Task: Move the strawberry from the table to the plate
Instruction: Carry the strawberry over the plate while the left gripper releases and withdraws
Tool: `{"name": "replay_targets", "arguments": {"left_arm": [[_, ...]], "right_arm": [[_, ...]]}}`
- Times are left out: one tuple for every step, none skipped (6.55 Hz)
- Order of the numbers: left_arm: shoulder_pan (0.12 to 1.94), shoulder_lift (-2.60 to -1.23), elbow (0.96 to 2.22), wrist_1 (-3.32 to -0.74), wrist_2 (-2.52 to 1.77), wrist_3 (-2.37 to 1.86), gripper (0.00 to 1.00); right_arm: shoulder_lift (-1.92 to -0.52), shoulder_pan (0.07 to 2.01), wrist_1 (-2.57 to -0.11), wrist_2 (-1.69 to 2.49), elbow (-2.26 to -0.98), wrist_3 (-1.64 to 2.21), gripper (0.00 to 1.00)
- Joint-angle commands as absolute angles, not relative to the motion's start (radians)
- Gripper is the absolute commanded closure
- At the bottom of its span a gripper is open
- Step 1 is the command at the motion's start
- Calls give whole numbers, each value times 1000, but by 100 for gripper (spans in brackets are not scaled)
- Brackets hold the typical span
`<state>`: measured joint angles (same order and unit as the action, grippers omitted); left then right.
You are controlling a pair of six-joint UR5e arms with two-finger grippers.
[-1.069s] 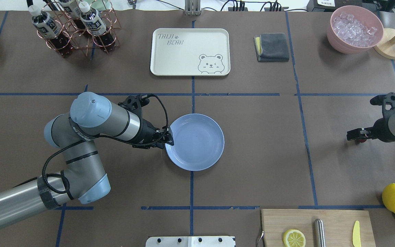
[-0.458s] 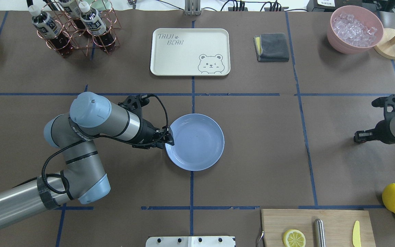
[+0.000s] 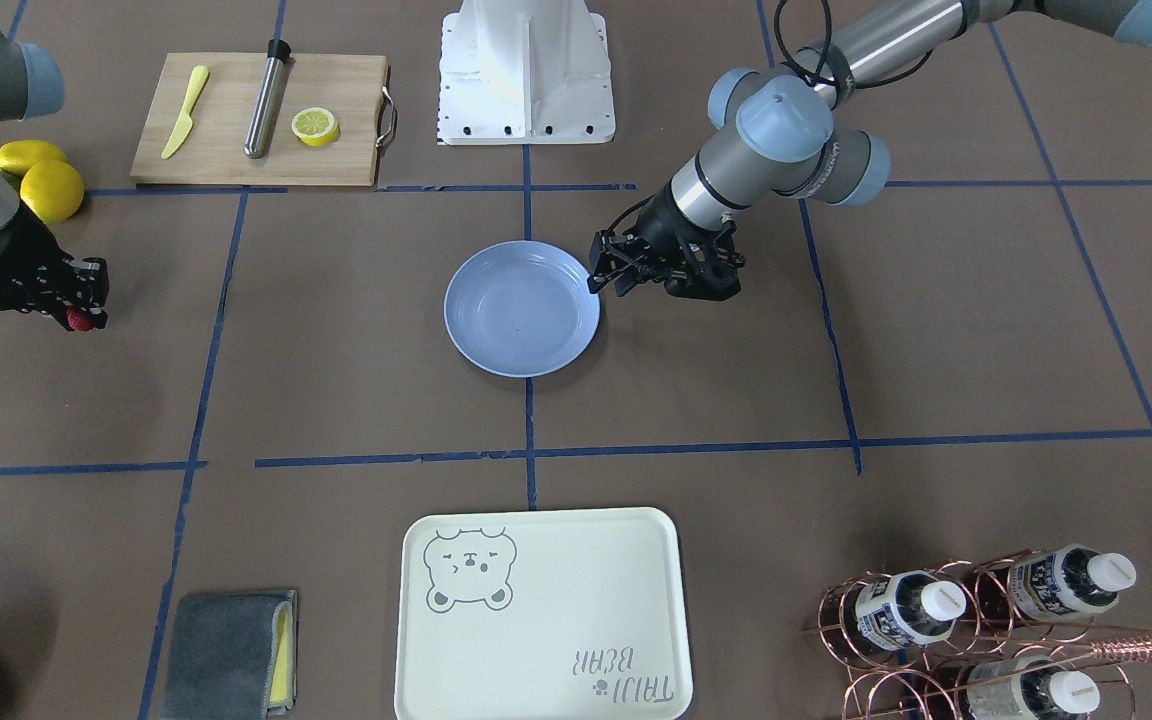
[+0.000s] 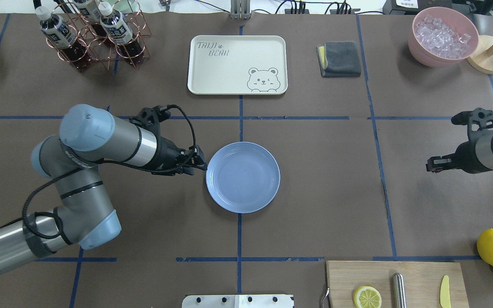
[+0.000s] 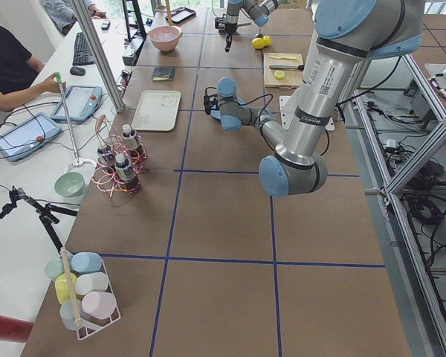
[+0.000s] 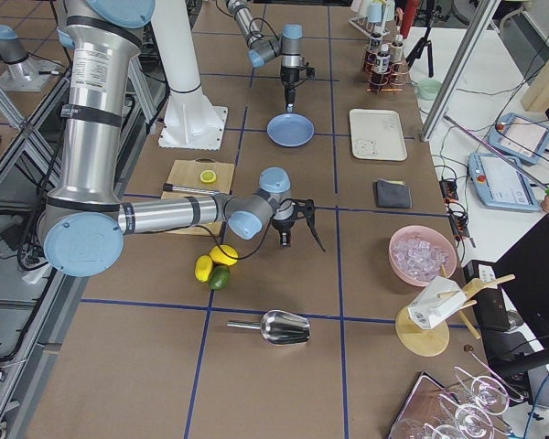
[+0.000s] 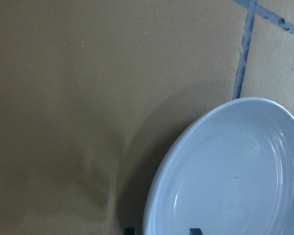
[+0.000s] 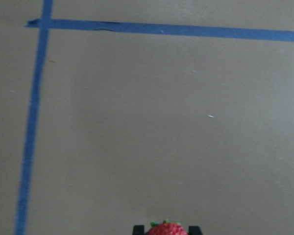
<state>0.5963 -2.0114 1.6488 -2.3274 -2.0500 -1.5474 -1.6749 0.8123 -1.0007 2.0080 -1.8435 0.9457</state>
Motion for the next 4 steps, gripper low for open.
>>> {"name": "replay_targets", "arguments": {"left_arm": [[696, -1871, 1774, -2322, -2057, -1394, 52], [733, -1770, 1837, -2322, -2059, -1294, 52], [814, -1673, 1889, -2322, -2062, -1193, 52], [890, -1572, 1917, -2322, -2063, -1040, 51]], "right_arm": [[-1451, 678, -1103, 1996, -1885, 1198, 100], [-1263, 579, -1256, 1927, -1872, 1320, 100], [-1076, 516, -1384, 1872, -1803, 1394, 100], [-910, 468, -1387, 1818, -1651, 1501, 100]]}}
